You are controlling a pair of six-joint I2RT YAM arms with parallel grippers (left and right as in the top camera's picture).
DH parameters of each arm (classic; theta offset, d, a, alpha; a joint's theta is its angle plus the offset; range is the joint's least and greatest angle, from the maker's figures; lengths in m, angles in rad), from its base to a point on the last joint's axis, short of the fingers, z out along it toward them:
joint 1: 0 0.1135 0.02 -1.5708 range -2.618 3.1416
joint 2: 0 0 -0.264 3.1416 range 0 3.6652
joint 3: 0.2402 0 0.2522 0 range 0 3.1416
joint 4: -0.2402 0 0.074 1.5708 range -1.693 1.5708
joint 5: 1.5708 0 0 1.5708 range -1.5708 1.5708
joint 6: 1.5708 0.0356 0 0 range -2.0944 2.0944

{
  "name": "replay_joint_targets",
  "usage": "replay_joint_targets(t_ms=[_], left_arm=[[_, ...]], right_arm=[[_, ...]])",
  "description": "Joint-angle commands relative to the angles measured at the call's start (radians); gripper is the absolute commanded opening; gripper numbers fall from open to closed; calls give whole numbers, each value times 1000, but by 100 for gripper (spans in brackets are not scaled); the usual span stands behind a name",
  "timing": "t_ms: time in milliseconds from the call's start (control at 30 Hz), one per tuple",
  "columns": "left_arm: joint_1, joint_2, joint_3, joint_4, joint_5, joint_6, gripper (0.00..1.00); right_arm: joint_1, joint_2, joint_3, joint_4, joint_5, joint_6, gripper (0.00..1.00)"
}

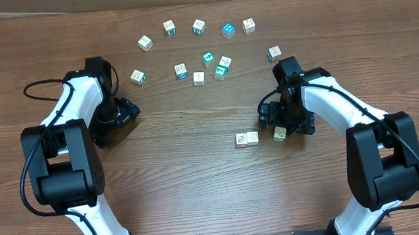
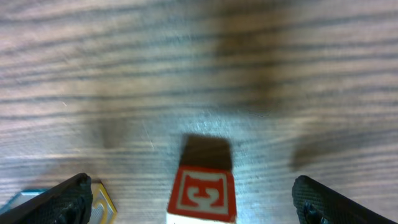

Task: Form a horizontal line
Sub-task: 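Lower the 'E' block onto the table and open the right gripper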

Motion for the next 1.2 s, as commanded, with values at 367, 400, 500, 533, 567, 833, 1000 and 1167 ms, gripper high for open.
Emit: replay_joint_targets(t_ms=[367, 400, 500, 533, 567, 833, 1000, 1167], left_arm=[[-4, -6, -6, 1, -20, 11, 100], [-4, -6, -6, 1, -20, 12, 100], [-4, -6, -6, 1, -20, 11, 99], [-4, -6, -6, 1, -20, 12, 100], [-4, -6, -6, 1, -20, 11, 100], [-4, -6, -6, 1, -20, 12, 99], [-4, -6, -6, 1, -20, 11, 100], [-4, -6, -6, 1, -20, 12, 99]], right_arm=[[0, -16, -6, 81, 166, 103, 64], [0, -16, -6, 81, 188, 119, 60], [0, -16, -6, 83, 229, 158, 51], [0, -16, -6, 83, 230, 159, 48], [0, -16, -6, 81, 230, 159, 44], [-1, -15, -6, 61, 231, 160, 23], [-26, -15, -7, 62, 230, 204, 15], [-46, -15, -20, 36, 230, 203, 14]])
